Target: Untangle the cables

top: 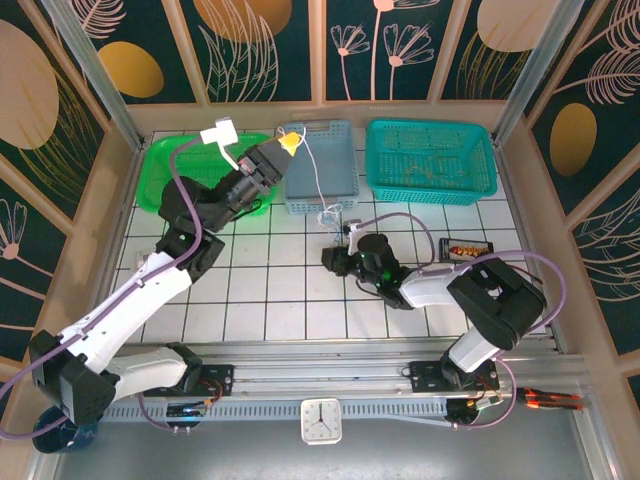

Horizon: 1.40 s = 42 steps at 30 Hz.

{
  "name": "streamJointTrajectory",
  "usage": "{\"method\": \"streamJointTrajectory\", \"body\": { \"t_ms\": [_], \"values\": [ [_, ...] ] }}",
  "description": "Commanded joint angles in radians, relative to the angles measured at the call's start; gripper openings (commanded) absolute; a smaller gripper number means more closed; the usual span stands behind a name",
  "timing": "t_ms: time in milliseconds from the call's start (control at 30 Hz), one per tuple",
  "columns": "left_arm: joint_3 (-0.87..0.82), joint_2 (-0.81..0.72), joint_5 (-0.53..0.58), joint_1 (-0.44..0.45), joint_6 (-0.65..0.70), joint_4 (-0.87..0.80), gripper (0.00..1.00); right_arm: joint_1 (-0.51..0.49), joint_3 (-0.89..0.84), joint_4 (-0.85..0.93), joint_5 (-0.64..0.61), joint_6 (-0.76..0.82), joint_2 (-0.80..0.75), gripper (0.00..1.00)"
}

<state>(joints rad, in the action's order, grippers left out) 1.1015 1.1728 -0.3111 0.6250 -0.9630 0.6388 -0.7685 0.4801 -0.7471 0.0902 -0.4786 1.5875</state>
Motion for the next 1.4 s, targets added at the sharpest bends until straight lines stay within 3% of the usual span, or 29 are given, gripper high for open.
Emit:
{"method": "streamJointTrajectory", "body": {
  "t_ms": [0, 100, 567, 1033, 1200, 1367],
  "values": [
    [0.07, 0.013, -0.021, 0.004, -0.003, 0.001, 0.0, -0.001, -0.03, -0.062, -0.038, -0.036, 0.018, 0.17],
    [0.098, 0.02, -0.017, 0.003, 0.014, -0.02, 0.0, -0.002, -0.049, -0.061, -0.042, -0.041, 0.023, 0.0],
    [0.231, 0.011, 0.063, 0.003, 0.178, -0.202, 0.0, 0.003, -0.133, -0.067, -0.082, -0.075, 0.09, 0.0],
    [0.182, 0.008, 0.079, 0.003, 0.166, -0.208, 0.0, 0.0, -0.142, -0.03, -0.059, -0.071, 0.032, 0.0],
    [0.136, 0.01, 0.064, 0.003, 0.141, -0.185, 0.0, -0.012, -0.117, 0.064, -0.049, -0.041, -0.082, 0.35],
    [0.101, 0.011, 0.053, 0.002, 0.122, -0.168, 0.0, -0.021, -0.078, 0.183, -0.046, 0.011, -0.222, 0.49]
  ]
}}
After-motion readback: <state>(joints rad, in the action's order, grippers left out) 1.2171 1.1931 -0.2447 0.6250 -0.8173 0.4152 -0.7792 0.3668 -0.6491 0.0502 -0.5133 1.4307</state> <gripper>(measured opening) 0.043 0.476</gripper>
